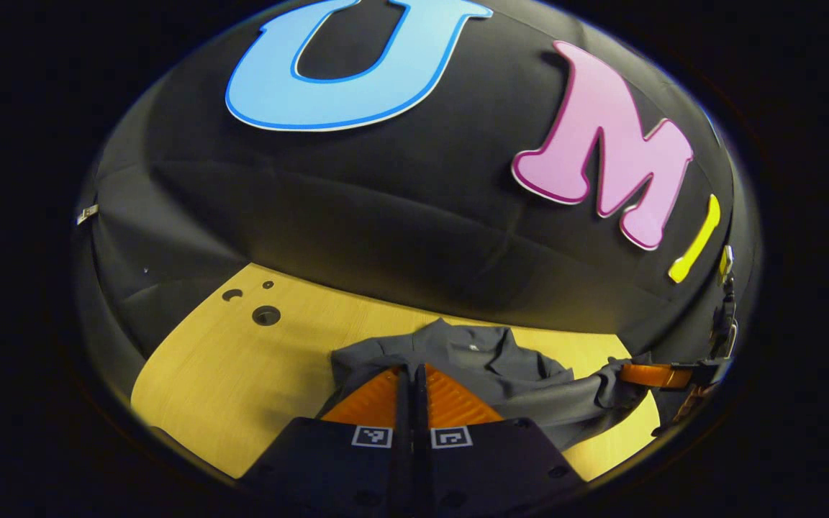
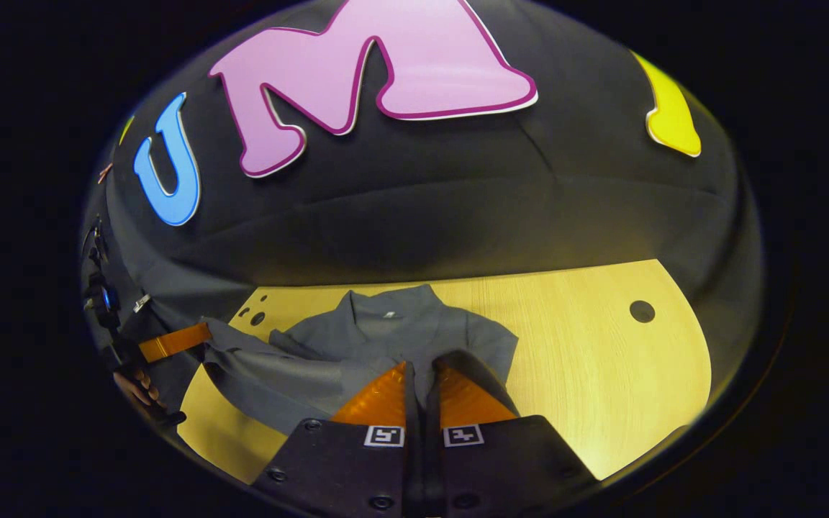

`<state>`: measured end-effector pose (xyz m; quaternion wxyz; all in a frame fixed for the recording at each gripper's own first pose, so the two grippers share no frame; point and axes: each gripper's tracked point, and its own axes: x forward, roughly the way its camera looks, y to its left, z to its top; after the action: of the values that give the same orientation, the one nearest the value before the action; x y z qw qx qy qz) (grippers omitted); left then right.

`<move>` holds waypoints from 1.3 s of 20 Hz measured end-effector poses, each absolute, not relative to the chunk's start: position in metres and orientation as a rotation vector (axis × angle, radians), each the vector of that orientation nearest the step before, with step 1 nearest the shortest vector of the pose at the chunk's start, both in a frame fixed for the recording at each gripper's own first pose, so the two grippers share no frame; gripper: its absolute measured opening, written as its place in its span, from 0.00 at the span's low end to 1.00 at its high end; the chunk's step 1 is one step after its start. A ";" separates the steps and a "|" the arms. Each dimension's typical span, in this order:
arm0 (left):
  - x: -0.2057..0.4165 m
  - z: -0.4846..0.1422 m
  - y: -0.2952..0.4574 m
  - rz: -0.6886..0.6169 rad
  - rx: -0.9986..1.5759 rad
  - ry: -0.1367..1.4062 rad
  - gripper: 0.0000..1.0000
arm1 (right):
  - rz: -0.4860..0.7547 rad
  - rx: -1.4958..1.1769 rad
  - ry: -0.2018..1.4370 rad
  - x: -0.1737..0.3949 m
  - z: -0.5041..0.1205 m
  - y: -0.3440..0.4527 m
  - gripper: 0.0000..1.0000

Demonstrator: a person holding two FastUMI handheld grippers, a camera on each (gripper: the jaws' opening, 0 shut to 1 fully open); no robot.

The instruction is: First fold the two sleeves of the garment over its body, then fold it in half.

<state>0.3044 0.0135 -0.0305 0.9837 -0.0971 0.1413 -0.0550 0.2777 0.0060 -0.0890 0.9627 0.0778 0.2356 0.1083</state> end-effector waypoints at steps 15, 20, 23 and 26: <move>0.407 -0.095 0.011 -0.077 -0.182 0.297 0.06 | 0.132 0.168 0.525 0.356 -0.161 0.007 0.11; 0.402 -0.107 0.013 -0.045 -0.134 0.350 0.20 | 0.119 0.144 0.516 0.353 -0.155 0.004 0.24; 0.389 -0.084 0.010 -0.053 -0.127 0.306 0.47 | 0.113 0.134 0.487 0.344 -0.137 -0.001 0.62; 0.367 -0.061 0.016 -0.049 -0.109 0.273 0.68 | 0.093 0.142 0.464 0.322 -0.118 -0.003 0.89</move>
<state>0.3666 0.0155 -0.0607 0.9889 -0.0542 0.1362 -0.0242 0.3216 -0.0032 -0.1178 0.9697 0.0704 0.2295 0.0458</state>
